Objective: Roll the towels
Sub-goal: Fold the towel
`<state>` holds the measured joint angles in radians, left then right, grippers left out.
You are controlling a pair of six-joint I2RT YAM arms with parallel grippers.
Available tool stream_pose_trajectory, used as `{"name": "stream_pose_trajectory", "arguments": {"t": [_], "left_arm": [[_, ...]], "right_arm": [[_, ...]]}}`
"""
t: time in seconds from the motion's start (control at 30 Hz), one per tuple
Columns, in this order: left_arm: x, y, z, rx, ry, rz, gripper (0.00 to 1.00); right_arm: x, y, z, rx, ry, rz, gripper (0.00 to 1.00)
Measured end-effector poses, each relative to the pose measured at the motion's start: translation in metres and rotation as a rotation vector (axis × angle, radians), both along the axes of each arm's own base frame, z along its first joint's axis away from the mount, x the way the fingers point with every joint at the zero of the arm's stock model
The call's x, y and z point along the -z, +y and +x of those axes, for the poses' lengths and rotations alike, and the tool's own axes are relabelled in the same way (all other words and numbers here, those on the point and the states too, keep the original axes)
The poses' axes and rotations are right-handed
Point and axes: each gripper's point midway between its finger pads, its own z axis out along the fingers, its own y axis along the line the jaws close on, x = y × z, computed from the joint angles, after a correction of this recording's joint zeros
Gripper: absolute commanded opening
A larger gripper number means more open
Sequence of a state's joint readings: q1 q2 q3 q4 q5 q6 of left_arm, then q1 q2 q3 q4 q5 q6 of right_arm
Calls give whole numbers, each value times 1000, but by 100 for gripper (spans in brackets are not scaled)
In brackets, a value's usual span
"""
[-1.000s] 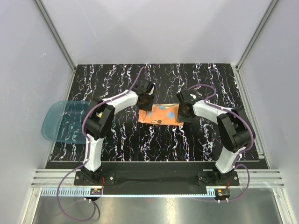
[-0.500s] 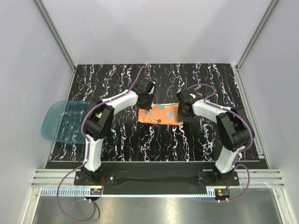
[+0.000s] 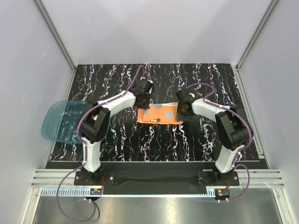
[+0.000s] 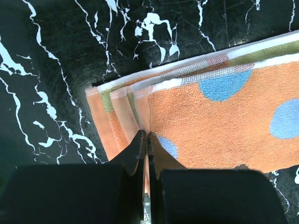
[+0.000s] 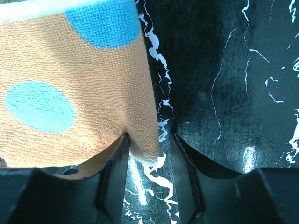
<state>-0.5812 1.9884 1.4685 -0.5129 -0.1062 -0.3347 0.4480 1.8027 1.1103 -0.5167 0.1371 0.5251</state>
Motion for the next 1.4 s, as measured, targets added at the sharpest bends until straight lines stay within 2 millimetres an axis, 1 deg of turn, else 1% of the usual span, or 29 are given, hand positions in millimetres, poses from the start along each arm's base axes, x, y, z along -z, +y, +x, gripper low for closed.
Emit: {"name": "stream_pose_trajectory", "arguments": {"t": [0.03,0.07,0.1,0.17,0.2,0.23,0.27,0.3,0.33,0.37,0.4,0.5,0.53,0.57,0.6,0.67,0.7,0.8,0.83,0.9,0.93,1.0,1.07,1.1,1.2,1.27,1.3,1.4], "left_arm": [[0,1,0,-4,-3,1,2],[1,2,0,-7,-4,4,7],[2,2,0,-9,-6,7,8],[6,5,-1,-15,-5,17,14],[8,7,-2,-19,-3,26,25],[9,9,-3,-21,-1,34,32],[10,11,-4,-22,0,41,37],[11,12,-4,-27,-1,46,48],[12,14,-4,-29,-2,54,52],[12,15,-5,-35,-3,57,55],[12,17,-6,-39,-3,60,57],[2,22,-11,-51,-20,60,59],[-4,23,-12,-54,-32,52,59],[-12,24,-15,-59,-45,43,59],[-21,24,-18,-63,-61,29,59],[-37,24,-25,-67,-93,0,59],[-47,22,-29,-69,-115,-24,58],[-67,15,-37,-71,-155,-90,55],[-70,12,-39,-68,-160,-114,54],[-70,4,-41,-61,-158,-156,50],[-66,1,-43,-60,-150,-172,49],[-55,-3,-48,-57,-118,-194,48],[-43,-8,-51,-54,-88,-214,47],[-37,-11,-53,-51,-71,-227,45],[-17,-19,-56,-48,-21,-248,44],[-4,-21,-57,-49,4,-247,43],[1,-20,-58,-51,13,-242,43],[13,-19,-59,-54,33,-225,42]], "right_arm": [[0,0,0,-2,0,0,48],[0,0,0,-2,1,-1,48],[0,0,1,-3,1,-1,49],[0,1,2,-6,1,2,57],[-1,3,2,-9,0,7,61],[-1,4,3,-13,-1,12,67],[-2,5,3,-17,-1,16,72],[-2,5,3,-22,0,17,75],[-3,5,3,-26,1,17,79],[-4,5,2,-30,4,15,84],[-4,4,0,-32,12,12,85],[-10,4,-7,-51,42,13,87],[-16,6,-7,-59,43,22,86],[-25,9,-6,-71,36,38,77],[-35,12,-3,-87,18,54,71],[-57,23,6,-115,-22,102,54],[-69,30,13,-134,-49,129,39],[-104,48,34,-179,-124,197,22],[-113,53,41,-190,-140,216,14],[-122,62,56,-203,-164,248,8],[-121,64,62,-206,-161,262,3],[-110,65,73,-200,-139,276,1],[-88,60,82,-184,-91,279,0],[-74,57,85,-173,-60,280,0],[-29,46,85,-143,44,278,0],[-5,40,81,-124,101,278,0],[-2,39,78,-120,117,298,0],[-1,39,78,-121,108,306,0]]}}
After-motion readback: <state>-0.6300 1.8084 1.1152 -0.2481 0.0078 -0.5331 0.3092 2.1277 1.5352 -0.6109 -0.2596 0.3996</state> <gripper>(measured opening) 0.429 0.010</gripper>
